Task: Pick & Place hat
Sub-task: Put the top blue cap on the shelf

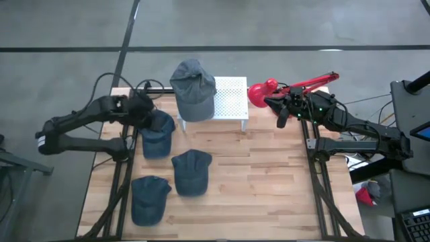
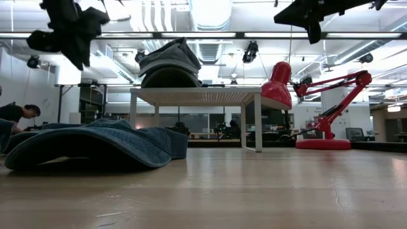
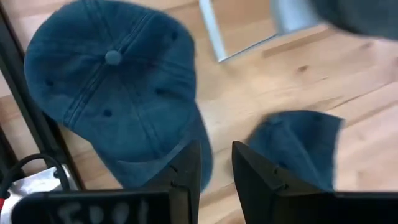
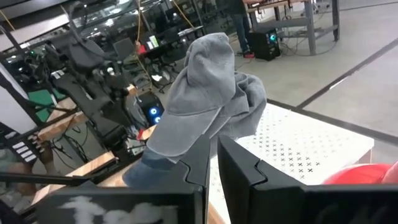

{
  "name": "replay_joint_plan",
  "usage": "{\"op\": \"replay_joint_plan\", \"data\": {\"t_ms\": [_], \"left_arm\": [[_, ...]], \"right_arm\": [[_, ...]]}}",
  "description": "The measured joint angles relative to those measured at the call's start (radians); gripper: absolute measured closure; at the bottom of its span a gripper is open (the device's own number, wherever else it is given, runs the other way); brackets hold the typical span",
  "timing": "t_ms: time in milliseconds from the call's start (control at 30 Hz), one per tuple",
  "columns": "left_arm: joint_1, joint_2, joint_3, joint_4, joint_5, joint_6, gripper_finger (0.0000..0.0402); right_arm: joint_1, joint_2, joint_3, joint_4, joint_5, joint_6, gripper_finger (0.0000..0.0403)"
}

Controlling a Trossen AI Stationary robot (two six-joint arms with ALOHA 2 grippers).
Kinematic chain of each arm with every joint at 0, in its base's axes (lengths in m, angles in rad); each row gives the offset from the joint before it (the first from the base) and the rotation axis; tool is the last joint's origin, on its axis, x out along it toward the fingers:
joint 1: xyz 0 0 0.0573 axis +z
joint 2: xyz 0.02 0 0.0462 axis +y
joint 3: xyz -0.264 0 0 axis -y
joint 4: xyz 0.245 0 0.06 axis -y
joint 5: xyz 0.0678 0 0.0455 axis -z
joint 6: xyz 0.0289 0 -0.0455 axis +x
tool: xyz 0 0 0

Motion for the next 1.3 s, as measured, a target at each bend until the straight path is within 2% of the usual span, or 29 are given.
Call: {"op": "replay_joint_plan", "data": {"t_ms": [300, 533, 733, 1000, 1133, 1300], "left_arm": [[0.0, 0.076, -0.152, 0.068, -0.033, -0.037, 0.0319], [0.0, 0.086, -0.244, 0.166, -0.058, -0.048, 0.0319], [0.0, 0.083, -0.279, 0.175, -0.057, -0.046, 0.0319], [0.0, 0.081, -0.286, 0.202, -0.016, 0.032, 0.0318], [0.0, 0.081, -0.286, 0.203, -0.016, 0.052, 0.0299], [0.0, 0.081, -0.288, 0.206, -0.017, 0.051, 0.0246]], "right_arm": [[0.0, -0.001, 0.0, 0.0, -0.003, -0.003, 0.0374], [0.0, -0.001, 0.0, 0.0, -0.003, -0.003, 0.0374], [0.0, -0.001, 0.0, 0.0, -0.003, -0.003, 0.0374], [0.0, -0.001, 0.0, 0.0, -0.003, -0.003, 0.0374], [0.0, -0.001, 0.0, 0.0, -0.003, -0.003, 0.0374], [0.0, -0.001, 0.0, 0.0, -0.003, -0.003, 0.0374]]}}
